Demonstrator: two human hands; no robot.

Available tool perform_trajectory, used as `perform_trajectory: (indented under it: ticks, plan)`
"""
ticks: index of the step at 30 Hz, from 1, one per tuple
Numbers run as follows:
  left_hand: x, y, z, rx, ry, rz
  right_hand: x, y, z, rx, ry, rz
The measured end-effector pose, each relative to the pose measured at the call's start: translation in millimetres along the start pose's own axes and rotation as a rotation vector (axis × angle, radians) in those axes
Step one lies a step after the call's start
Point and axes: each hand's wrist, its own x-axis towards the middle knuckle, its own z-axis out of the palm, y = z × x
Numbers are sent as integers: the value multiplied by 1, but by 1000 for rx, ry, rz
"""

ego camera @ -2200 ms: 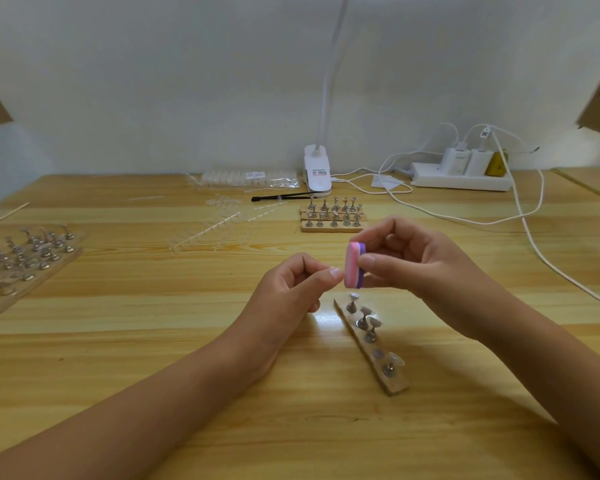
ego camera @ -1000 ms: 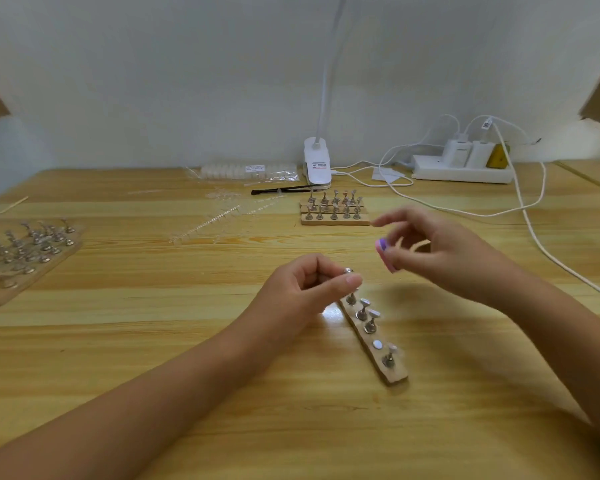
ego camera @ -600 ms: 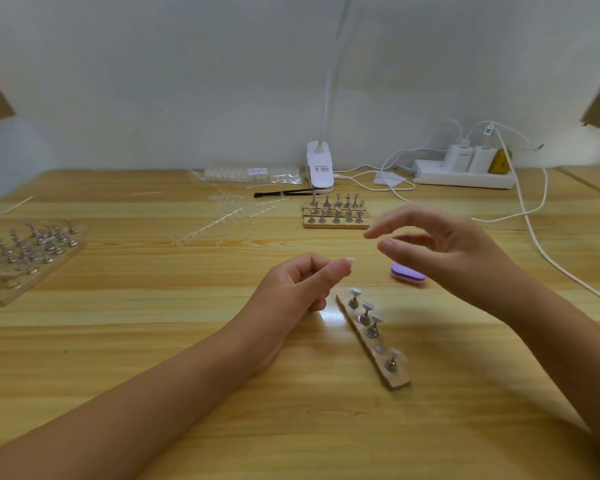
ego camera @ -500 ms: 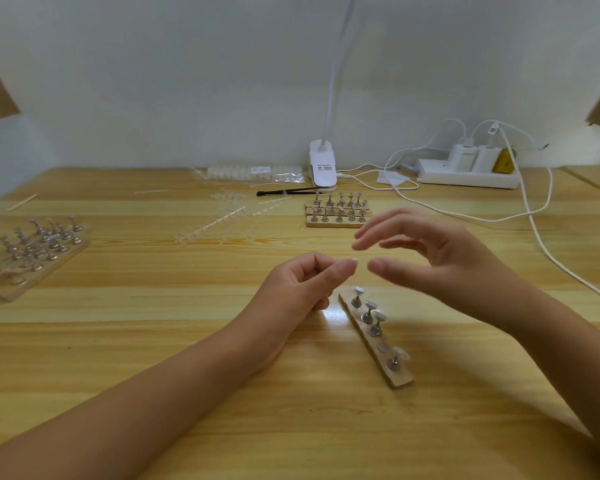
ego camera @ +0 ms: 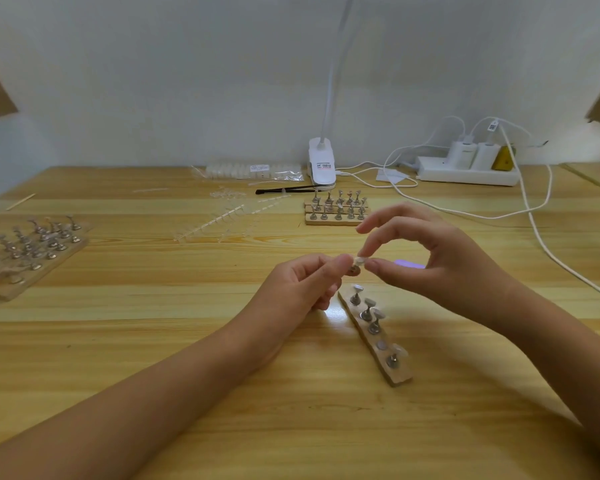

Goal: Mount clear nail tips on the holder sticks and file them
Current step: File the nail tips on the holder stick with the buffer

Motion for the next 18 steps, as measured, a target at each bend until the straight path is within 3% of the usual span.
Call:
perform_trajectory:
  ticks: [4, 7, 9, 18]
  plan:
    - [0, 0, 0, -10, -11, 0, 0, 3, -14, 229, -57, 63]
    - [1, -1, 0, -18, -11, 1, 0, 7, -29, 346, -270, 133]
    - [1, -1, 0, -20, -14, 2, -1, 10, -34, 333, -389, 168]
    - [1, -2, -1, -14, -26, 8, -3, 10, -32, 283, -626, 229]
